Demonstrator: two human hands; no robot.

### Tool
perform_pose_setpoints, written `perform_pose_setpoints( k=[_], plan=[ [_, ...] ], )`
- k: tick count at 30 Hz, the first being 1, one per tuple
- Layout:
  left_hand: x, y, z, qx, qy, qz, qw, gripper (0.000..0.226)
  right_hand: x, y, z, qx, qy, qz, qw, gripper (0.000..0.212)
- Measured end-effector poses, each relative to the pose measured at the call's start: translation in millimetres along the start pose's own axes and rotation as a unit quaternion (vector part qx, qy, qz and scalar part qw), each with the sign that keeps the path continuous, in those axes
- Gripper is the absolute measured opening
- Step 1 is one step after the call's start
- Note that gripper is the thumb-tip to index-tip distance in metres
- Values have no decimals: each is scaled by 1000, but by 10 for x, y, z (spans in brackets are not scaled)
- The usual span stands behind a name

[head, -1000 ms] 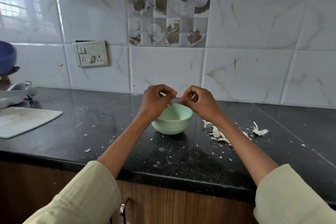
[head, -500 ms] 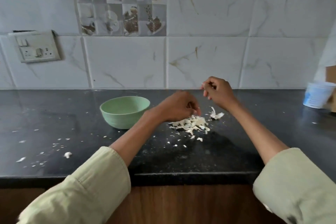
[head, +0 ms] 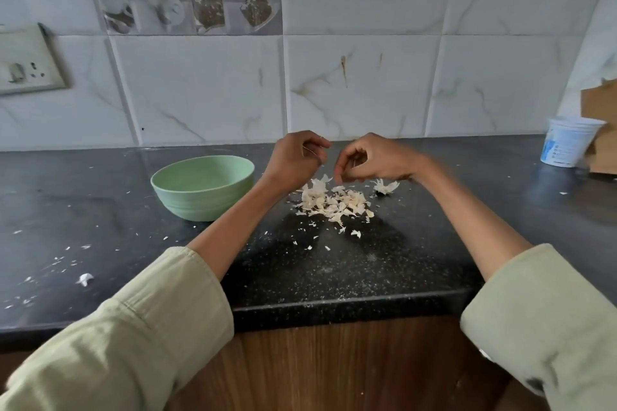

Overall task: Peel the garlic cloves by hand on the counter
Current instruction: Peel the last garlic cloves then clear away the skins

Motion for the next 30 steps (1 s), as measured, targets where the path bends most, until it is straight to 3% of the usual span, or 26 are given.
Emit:
perform_pose_setpoints(
  k=[5, 15, 19, 26, 30],
  plan=[
    [-11, 62, 7, -117, -4, 68, 991, 25, 21, 211, -217, 9, 83, 54, 995, 23],
    [10, 82, -39, -110, -16, 82, 990, 33, 79, 204, -332, 2, 127, 29, 992, 17],
    [6, 72, -30, -110, -14, 85, 990, 32, 85, 169, -310, 17, 113, 26, 993, 18],
    [-9, 55, -17, -98, -6, 77, 992, 29, 43, 112, -128, 70, 5, 39, 997, 22],
    [-2, 73, -19, -91, 5, 78, 993, 27, 26, 111, -126, 74, 4, 30, 997, 20]
  ],
)
Point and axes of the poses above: each hand's wrist, its own x-axis towards the middle knuckle, its own z-axis out of the back of the hand, y = z × x, the point moved 1 cm from there along x, towards the middle knuckle, and after that the axes turned 7 degrees about z, right-handed, at the moved point
